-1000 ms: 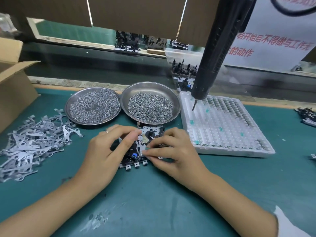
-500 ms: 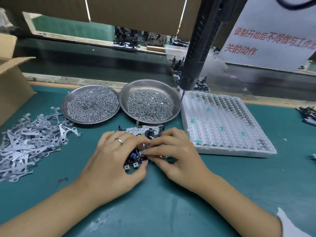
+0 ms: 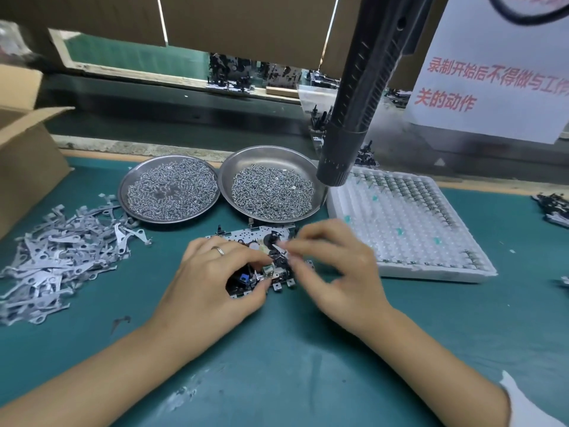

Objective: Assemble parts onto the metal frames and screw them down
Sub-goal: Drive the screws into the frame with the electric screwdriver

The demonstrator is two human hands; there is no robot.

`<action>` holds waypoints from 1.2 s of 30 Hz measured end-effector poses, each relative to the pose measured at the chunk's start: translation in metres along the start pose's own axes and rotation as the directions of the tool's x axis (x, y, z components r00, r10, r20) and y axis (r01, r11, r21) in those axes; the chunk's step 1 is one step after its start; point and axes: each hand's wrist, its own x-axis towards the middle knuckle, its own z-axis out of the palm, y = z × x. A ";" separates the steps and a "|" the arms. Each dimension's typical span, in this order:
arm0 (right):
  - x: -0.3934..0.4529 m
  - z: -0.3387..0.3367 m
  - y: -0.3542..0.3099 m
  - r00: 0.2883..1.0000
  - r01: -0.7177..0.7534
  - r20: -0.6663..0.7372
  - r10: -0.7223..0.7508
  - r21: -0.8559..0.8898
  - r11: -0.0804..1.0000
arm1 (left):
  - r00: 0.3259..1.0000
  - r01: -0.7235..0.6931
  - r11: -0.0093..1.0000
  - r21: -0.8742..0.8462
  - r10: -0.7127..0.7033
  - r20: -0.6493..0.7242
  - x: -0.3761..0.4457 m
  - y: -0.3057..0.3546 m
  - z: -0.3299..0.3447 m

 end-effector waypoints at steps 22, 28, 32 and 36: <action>0.073 0.021 -0.047 0.921 -0.073 -0.212 0.328 0.731 0.679 | 0.997 0.046 0.994 -0.099 -0.051 -0.050 0.002 0.003 0.002; 0.060 0.031 -0.048 0.918 -0.061 -0.214 0.334 0.756 0.652 | 0.998 0.023 0.996 -0.086 -0.027 -0.052 0.003 0.001 0.001; 0.060 0.032 -0.048 0.915 -0.056 -0.218 0.340 0.766 0.640 | 0.998 0.011 0.996 -0.087 -0.016 -0.062 0.003 0.001 0.002; 0.060 0.033 -0.047 0.917 -0.051 -0.220 0.334 0.764 0.643 | 0.998 0.009 0.996 -0.093 -0.015 -0.065 0.003 0.001 0.001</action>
